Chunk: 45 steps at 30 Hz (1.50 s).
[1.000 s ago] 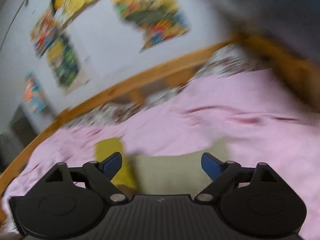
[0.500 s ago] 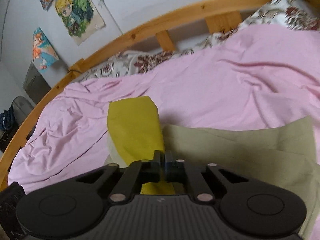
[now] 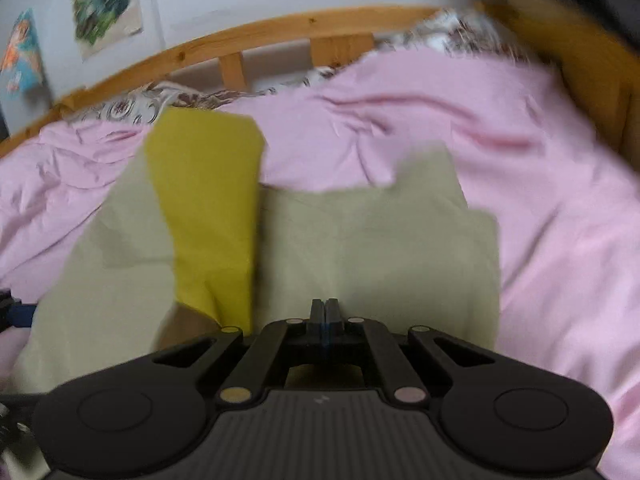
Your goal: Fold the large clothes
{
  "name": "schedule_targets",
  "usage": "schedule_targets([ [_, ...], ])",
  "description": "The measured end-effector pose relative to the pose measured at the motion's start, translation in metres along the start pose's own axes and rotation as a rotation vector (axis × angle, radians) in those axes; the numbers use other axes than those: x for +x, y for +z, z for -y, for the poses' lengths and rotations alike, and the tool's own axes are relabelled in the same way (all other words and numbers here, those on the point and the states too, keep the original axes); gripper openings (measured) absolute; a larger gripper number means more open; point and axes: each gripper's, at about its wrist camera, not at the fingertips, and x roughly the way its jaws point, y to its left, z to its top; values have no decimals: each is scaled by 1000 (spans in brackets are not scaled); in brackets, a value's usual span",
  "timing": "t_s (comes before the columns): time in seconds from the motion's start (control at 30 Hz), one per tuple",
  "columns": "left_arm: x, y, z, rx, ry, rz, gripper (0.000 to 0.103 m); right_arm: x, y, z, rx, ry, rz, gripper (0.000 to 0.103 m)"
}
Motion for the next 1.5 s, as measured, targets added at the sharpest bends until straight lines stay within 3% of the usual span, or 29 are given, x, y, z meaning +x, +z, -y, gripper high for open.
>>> schedule_targets([
  [0.1,1,-2,-2,-5,-1,5,102,-8,10,5,36,12,21,0],
  [0.17,2,-2,-3,-13,-5,10,102,-16,26,12,67,39,53,8],
  [0.2,2,-2,-3,-14,-4,11,102,-20,36,16,100,82,65,30],
  [0.23,2,-2,-2,-13,-2,12,102,-22,47,18,131,139,72,61],
  [0.3,3,-2,-1,-10,2,13,102,-16,68,12,138,258,43,79],
  [0.37,4,-2,0,-12,2,15,102,0,80,-4,104,305,3,80],
  [0.43,3,-3,-1,-14,1,17,102,23,82,-22,54,297,-47,80],
  [0.47,3,-3,-2,-15,3,17,102,33,82,-29,33,284,-72,72],
  [0.53,4,-3,-2,-18,8,14,102,40,80,-42,-15,236,-86,16],
  [0.6,5,-1,1,-11,16,16,102,29,79,-54,-100,183,-40,7],
  [0.77,14,-2,9,24,44,13,102,35,61,-50,-150,99,-44,5],
  [0.93,15,-3,9,33,48,6,102,59,31,-46,-123,98,-68,6],
  [1.03,13,-6,4,17,37,23,102,51,42,-42,-101,114,-62,10],
  [1.1,13,-6,1,-4,28,30,102,33,56,-44,-110,116,-12,15],
  [1.27,14,-6,-5,-46,17,25,102,14,81,-83,-305,108,65,29],
  [1.37,13,-6,-7,-58,9,25,102,20,83,-104,-437,34,88,31],
  [1.5,13,-7,-5,-43,14,26,102,28,93,-96,-365,-53,35,42],
])
